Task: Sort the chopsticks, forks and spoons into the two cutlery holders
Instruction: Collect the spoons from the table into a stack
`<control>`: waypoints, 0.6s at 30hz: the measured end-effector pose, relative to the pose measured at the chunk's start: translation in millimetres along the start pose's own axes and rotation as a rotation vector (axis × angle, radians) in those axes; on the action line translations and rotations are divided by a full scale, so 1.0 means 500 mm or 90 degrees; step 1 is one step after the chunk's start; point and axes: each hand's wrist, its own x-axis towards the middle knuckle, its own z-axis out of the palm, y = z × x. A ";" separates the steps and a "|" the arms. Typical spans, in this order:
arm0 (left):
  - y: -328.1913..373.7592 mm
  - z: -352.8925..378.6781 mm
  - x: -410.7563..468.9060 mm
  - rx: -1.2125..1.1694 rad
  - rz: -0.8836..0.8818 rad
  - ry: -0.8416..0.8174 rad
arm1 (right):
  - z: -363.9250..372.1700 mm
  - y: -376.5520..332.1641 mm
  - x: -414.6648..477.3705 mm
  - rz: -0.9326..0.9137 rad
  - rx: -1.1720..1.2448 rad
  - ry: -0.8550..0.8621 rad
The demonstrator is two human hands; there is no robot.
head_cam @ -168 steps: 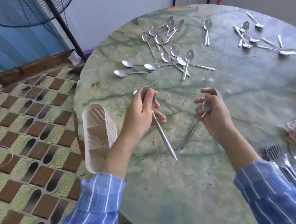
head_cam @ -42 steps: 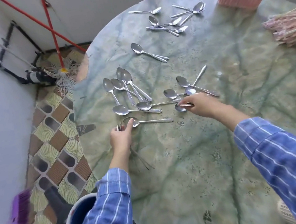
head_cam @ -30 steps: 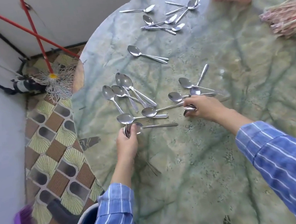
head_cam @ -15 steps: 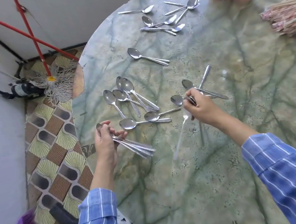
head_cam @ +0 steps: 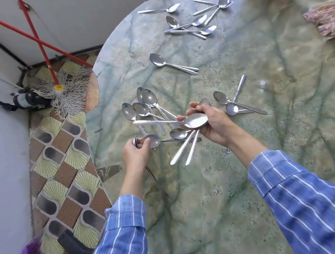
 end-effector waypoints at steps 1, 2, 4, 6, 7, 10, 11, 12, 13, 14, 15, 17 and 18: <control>-0.004 0.000 0.000 -0.016 0.010 0.003 | 0.004 0.007 0.000 0.004 0.031 0.010; -0.006 -0.001 -0.002 -0.028 0.018 0.005 | 0.008 0.016 0.002 0.014 0.066 0.020; -0.011 -0.002 -0.006 -0.038 0.032 -0.002 | 0.010 0.037 0.008 0.040 0.108 0.045; -0.010 -0.005 -0.012 -0.060 0.037 -0.006 | 0.006 0.059 0.018 0.064 0.108 0.072; -0.007 -0.007 -0.015 -0.076 0.040 -0.008 | 0.001 0.067 0.023 0.072 0.102 0.081; -0.008 -0.012 -0.023 -0.134 0.032 -0.023 | -0.015 0.079 0.029 0.113 0.104 0.070; -0.009 -0.017 -0.024 -0.147 0.040 -0.027 | -0.019 0.079 0.030 0.130 0.114 0.060; -0.007 -0.022 -0.027 -0.168 0.044 -0.033 | -0.022 0.076 0.030 0.142 0.112 0.044; -0.007 -0.025 -0.029 -0.204 0.046 -0.041 | -0.026 0.071 0.028 0.145 0.096 0.021; -0.006 -0.029 -0.031 -0.250 0.048 -0.049 | -0.030 0.064 0.025 0.143 0.074 -0.009; -0.007 -0.031 -0.030 -0.288 0.049 -0.054 | -0.035 0.058 0.021 0.140 0.054 -0.037; -0.009 -0.037 -0.029 -0.334 0.047 -0.055 | -0.046 0.045 0.010 0.146 0.049 -0.077; -0.007 -0.041 -0.029 -0.357 0.045 -0.060 | -0.049 0.039 0.004 0.157 0.064 -0.096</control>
